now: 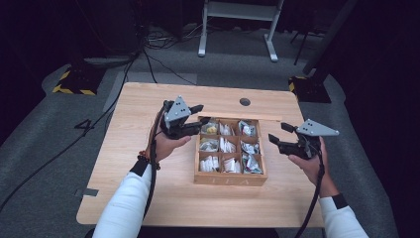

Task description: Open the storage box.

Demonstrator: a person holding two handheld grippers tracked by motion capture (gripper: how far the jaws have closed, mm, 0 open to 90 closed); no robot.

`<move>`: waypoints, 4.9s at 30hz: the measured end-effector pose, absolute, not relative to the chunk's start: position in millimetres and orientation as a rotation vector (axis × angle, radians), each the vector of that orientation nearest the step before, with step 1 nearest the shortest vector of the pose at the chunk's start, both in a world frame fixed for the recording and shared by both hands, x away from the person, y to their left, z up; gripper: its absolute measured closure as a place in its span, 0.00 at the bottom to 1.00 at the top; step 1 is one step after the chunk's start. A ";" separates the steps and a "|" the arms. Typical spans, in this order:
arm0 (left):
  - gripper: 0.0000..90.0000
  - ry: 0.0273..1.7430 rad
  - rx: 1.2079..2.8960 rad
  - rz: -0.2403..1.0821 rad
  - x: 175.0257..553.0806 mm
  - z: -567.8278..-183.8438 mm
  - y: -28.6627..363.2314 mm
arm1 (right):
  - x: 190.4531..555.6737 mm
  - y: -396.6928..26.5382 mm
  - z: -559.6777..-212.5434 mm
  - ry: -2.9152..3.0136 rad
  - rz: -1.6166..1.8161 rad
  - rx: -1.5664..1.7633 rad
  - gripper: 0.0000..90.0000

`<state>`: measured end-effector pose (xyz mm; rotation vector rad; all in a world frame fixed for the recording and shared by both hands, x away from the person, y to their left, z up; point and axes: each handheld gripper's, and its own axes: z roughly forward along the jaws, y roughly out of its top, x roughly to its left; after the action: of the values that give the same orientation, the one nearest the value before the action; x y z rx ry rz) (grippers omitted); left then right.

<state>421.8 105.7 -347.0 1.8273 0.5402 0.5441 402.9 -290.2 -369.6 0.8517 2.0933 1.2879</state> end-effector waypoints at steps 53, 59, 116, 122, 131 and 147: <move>0.24 0.646 2.082 0.574 381.2 -425.0 153.6 | 491.9 -266.0 -354.1 1.934 1.363 0.905 0.71; 0.22 0.639 2.170 0.522 365.4 -448.9 151.0 | 502.9 -263.6 -356.1 1.920 1.344 0.941 0.73; 0.18 0.686 2.295 0.274 348.8 -503.9 164.0 | 535.8 -256.2 -417.3 2.002 1.223 1.152 0.71; 0.18 0.696 2.292 0.265 349.5 -504.2 164.3 | 525.2 -262.9 -429.4 2.037 1.200 1.158 0.62; 0.17 0.701 2.291 0.261 349.6 -504.3 164.4 | 498.7 -278.8 -433.5 2.088 1.215 1.142 0.48; 0.17 0.703 2.290 0.261 349.8 -504.4 164.1 | 441.9 -296.5 -417.7 2.187 1.254 1.024 0.39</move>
<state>349.8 164.1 -504.4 2.2903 0.7028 0.2606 441.9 -296.5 -417.7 1.0238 2.1874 1.2542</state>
